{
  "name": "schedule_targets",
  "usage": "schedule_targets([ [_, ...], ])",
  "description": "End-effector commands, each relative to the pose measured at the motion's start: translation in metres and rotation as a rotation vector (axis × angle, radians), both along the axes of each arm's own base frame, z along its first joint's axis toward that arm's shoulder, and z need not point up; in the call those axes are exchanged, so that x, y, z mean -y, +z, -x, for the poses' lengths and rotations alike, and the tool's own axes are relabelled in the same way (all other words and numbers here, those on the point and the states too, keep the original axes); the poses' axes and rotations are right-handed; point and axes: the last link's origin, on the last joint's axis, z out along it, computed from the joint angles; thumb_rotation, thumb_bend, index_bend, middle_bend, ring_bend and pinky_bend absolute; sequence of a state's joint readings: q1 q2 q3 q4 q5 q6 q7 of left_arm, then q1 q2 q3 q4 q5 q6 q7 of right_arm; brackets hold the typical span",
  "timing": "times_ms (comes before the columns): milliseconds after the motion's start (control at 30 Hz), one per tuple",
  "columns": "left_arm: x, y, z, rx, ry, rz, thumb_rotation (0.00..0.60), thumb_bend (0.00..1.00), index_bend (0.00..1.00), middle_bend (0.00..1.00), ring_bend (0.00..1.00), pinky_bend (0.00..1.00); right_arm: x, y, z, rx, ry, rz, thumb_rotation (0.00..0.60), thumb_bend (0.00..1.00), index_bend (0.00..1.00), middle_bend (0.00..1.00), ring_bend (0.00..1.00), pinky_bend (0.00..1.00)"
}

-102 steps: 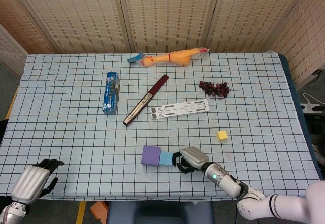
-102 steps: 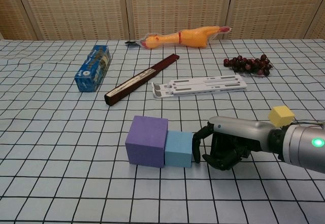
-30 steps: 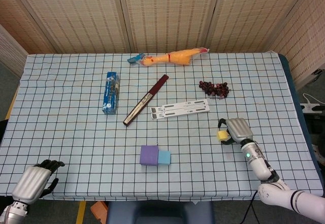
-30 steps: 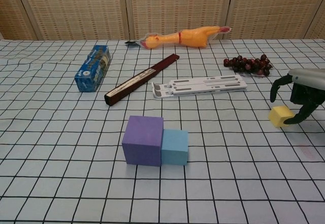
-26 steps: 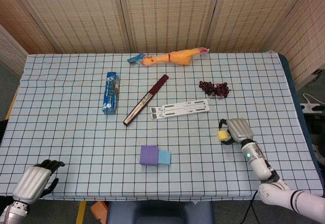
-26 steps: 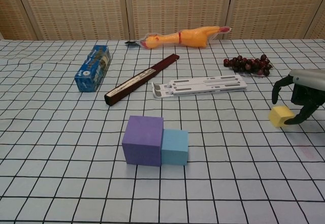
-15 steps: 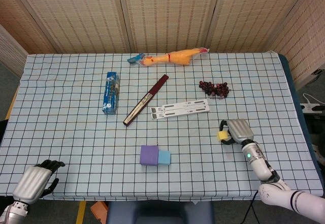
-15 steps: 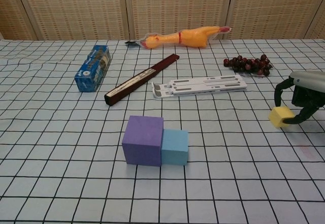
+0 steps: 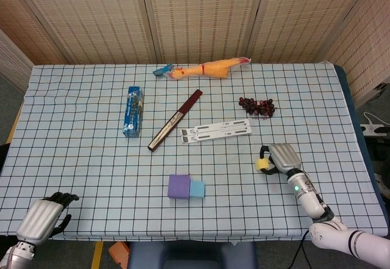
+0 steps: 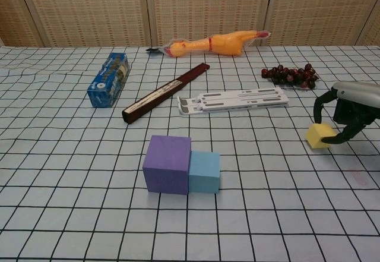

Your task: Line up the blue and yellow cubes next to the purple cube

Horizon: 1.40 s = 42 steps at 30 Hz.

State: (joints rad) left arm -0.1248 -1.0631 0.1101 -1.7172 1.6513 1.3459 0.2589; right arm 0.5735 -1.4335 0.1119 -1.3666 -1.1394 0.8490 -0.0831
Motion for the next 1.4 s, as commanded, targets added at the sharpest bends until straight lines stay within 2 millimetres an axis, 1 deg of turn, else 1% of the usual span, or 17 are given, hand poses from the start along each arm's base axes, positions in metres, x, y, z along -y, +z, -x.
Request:
schedule_targets([
  [33,0.0,0.0,0.0,0.0,-0.002,0.002,0.6,0.44,0.33,0.36,0.32,0.59,-0.003,-0.005,-0.013,0.035,0.023,-0.027,0.6,0.18,0.55,1.0,0.92,1.0],
  [300,0.001,0.0,-0.001,0.001,-0.006,-0.002,0.6,0.44,0.33,0.36,0.32,0.59,-0.014,-0.023,-0.047,0.105,0.064,-0.126,0.6,0.18,0.55,1.0,0.92,1.0],
  [500,0.001,0.001,-0.002,0.003,-0.012,-0.003,0.6,0.44,0.33,0.36,0.32,0.59,-0.021,-0.041,-0.062,0.129,0.071,-0.179,0.6,0.18,0.55,1.0,0.92,1.0],
  [600,0.001,0.001,-0.002,0.003,-0.015,-0.004,0.6,0.44,0.33,0.36,0.32,0.59,-0.021,-0.048,-0.067,0.142,0.068,-0.194,0.6,0.18,0.55,1.0,0.92,1.0],
  [733,0.001,0.001,-0.002,0.005,-0.015,-0.003,0.6,0.44,0.33,0.36,0.32,0.59,-0.022,-0.053,-0.071,0.152,0.068,-0.204,0.6,0.18,0.55,1.0,0.92,1.0],
  [800,0.001,0.001,-0.002,0.006,-0.016,-0.003,0.6,0.44,0.33,0.36,0.32,0.59,-0.025,-0.062,-0.077,0.162,0.072,-0.23,0.6,0.18,0.55,1.0,0.92,1.0],
  [967,0.001,0.001,-0.002,0.008,-0.019,-0.002,0.6,0.44,0.33,0.36,0.32,0.59,-0.024,-0.072,-0.085,0.175,0.075,-0.241,0.6,0.18,0.55,1.0,0.92,1.0],
  [1167,0.001,0.001,-0.002,0.007,-0.02,-0.001,0.6,0.44,0.33,0.36,0.32,0.59,-0.025,-0.076,-0.09,0.177,0.083,-0.246,0.6,0.18,0.55,1.0,0.93,1.0],
  [1400,0.001,0.0,-0.001,0.006,-0.018,0.002,0.6,0.44,0.33,0.36,0.32,0.59,-0.026,-0.073,-0.091,0.179,0.086,-0.236,0.6,0.18,0.55,1.0,0.93,1.0],
])
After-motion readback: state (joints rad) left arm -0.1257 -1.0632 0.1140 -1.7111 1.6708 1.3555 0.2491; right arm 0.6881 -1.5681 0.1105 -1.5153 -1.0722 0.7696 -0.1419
